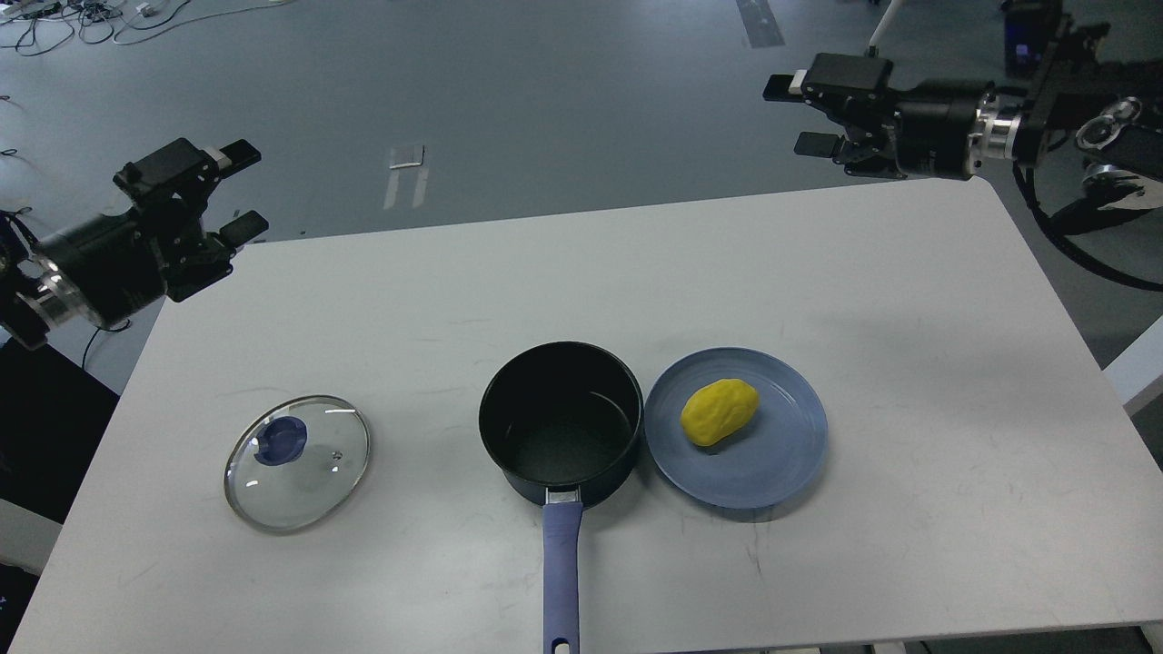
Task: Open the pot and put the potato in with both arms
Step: 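Reach the right gripper down to the yellow potato and grasp it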
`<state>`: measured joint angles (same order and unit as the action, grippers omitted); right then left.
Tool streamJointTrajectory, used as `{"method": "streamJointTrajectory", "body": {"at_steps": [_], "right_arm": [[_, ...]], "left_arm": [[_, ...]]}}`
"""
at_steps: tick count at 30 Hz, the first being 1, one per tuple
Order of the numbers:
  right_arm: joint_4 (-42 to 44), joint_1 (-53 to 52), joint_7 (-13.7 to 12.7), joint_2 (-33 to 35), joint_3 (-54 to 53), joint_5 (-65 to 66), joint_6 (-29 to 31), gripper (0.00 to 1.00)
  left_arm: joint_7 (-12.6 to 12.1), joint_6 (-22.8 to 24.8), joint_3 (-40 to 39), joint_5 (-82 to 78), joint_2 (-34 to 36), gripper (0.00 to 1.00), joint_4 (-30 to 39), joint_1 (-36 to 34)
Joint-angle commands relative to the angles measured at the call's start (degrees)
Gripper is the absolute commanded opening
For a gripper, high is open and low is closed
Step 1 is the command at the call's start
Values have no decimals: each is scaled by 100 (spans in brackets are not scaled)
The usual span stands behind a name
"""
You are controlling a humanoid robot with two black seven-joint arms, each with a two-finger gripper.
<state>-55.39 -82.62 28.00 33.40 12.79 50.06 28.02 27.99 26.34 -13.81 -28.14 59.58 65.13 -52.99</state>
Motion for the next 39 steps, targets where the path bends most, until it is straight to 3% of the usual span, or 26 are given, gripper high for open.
{"method": "streamJointTrajectory", "body": {"at_steps": [1,14,21,29,39], "right_arm": [[-401,-561,0,-377,575,1355,-2,100],[-639,-887,0,-1959,2086,4406,-2,100],[-587,-843,0,-2276,2369,4601,-130,100],[-227,-703,0,-2786,2570,4645,-771,100],[-138,-501,0,-2927,2729,4645,-833,100]], "left_arm": [[1,11,2,28,-16,98,0,-1],[1,11,-42,55,-8,98,35,-1],[1,11,-113,63,-43,98,35,-1],[1,29,-113,63,-43,98,44,-1],[1,29,-121,63,-25,98,53,-18]]}}
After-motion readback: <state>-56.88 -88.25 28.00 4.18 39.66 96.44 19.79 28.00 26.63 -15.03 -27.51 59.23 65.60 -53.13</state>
